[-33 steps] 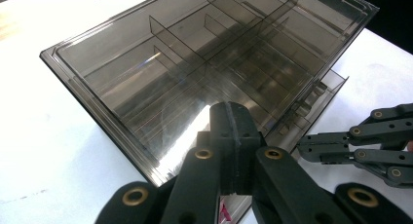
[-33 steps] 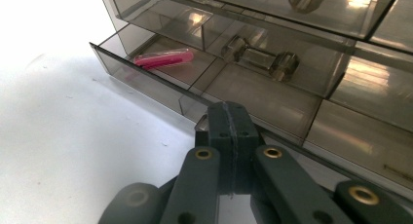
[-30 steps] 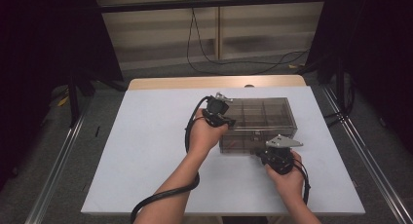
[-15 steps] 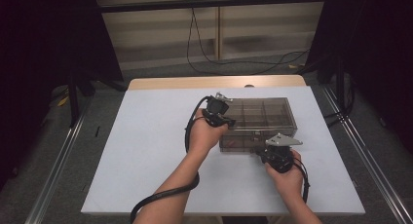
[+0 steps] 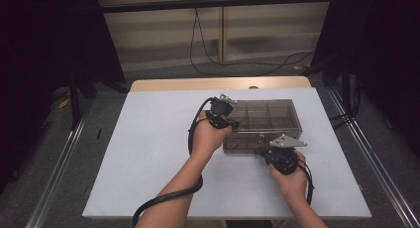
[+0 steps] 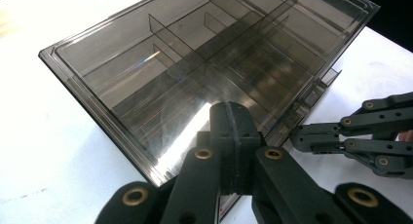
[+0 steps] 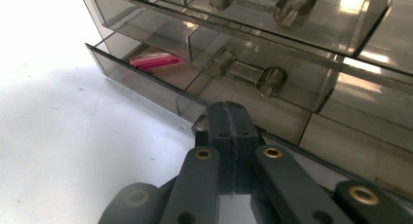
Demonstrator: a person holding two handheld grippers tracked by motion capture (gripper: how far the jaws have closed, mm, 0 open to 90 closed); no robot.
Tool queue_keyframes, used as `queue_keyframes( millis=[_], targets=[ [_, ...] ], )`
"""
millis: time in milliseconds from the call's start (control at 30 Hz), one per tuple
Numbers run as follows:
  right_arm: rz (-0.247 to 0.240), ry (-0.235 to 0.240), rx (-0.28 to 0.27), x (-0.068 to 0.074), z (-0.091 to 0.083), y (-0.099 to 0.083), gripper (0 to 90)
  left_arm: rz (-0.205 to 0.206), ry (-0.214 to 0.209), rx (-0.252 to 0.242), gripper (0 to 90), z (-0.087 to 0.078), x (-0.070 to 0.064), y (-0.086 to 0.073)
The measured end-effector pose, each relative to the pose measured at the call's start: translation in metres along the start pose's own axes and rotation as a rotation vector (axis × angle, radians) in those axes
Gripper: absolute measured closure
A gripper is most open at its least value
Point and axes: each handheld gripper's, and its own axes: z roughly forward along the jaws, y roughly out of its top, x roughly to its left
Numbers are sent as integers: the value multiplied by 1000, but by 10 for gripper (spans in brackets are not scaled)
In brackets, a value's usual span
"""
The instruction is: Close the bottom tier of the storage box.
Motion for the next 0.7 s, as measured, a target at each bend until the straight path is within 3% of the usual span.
queue_keyframes(
  millis=[700],
  targets=[
    [-1, -20, -8, -1, 5, 2, 900, -3, -2, -8, 900, 2, -2, 0]
  ],
)
